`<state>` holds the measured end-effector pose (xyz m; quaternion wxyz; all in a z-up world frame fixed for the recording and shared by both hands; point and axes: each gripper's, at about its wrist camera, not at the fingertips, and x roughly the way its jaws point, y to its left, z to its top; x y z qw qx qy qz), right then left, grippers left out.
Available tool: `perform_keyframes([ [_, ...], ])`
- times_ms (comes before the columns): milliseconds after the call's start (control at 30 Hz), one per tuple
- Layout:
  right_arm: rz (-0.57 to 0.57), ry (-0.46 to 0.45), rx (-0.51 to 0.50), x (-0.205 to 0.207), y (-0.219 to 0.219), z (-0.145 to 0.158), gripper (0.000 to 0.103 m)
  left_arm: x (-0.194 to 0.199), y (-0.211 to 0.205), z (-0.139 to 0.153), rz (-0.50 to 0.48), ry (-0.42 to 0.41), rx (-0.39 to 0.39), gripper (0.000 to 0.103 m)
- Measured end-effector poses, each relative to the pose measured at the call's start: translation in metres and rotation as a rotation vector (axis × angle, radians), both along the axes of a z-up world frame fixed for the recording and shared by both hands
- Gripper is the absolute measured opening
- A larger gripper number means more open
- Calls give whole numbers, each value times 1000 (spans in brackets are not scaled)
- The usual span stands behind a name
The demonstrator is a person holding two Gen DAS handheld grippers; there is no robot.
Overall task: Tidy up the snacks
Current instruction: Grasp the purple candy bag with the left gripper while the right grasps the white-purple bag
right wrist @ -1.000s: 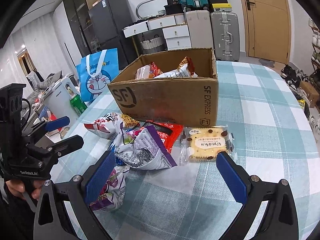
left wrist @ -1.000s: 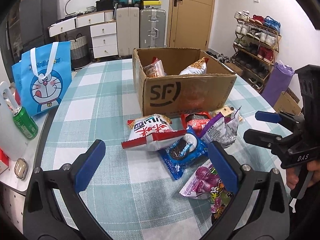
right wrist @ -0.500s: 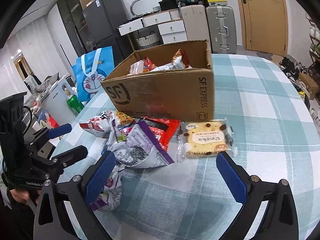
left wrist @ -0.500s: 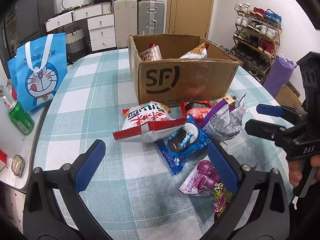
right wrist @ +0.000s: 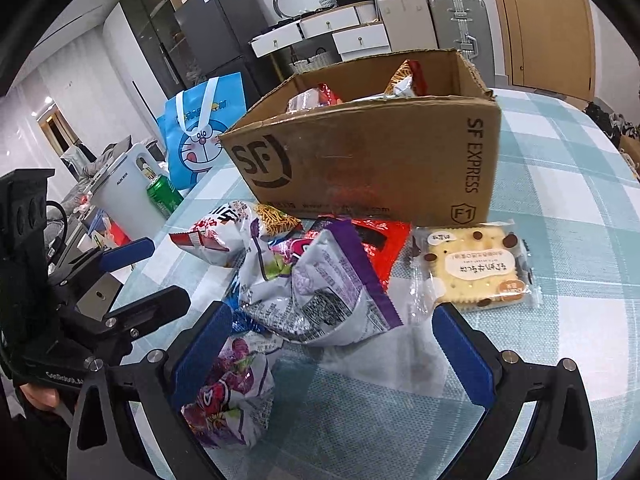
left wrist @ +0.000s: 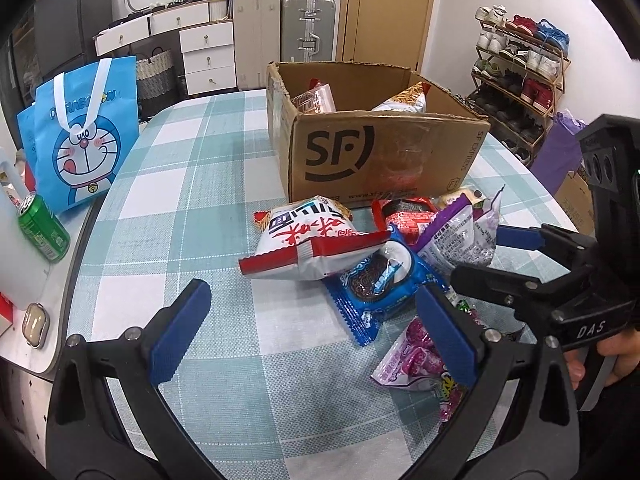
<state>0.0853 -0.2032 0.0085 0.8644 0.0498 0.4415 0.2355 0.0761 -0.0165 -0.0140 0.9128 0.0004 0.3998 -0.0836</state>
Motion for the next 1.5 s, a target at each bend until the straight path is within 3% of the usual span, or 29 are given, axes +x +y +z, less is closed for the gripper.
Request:
perform_keyframes([
  [133,7,3,14,6,6,-1,97,0,2,0,3,1,0,102],
  [200,14,16,19,9,10,-3,82,0,2,-1,3,2,1,102],
  [267,17,17,12,10,12,-4,79,0,2,-2,2,3,3,102],
  [367,36,1,29,7,12,-1,64,0,1,-2,-1,2,4,102],
  [467,48,-39,27,1,10,6,61,-1,0,-1,-6,2,6,102],
  [733,19,-111,46,-22,-9,26,59,-7,-6,5,-48,-2,-12,102],
  [1033,-24,-141,71,-33,-34,43,59,-19,-34,1,-226,38,-53,102],
  [1267,-33,-142,75,-34,-36,45,59,-33,-59,-6,-355,71,-26,102],
  [1500,-32,-134,72,-33,-35,42,59,-33,-71,-22,-387,117,-13,101],
])
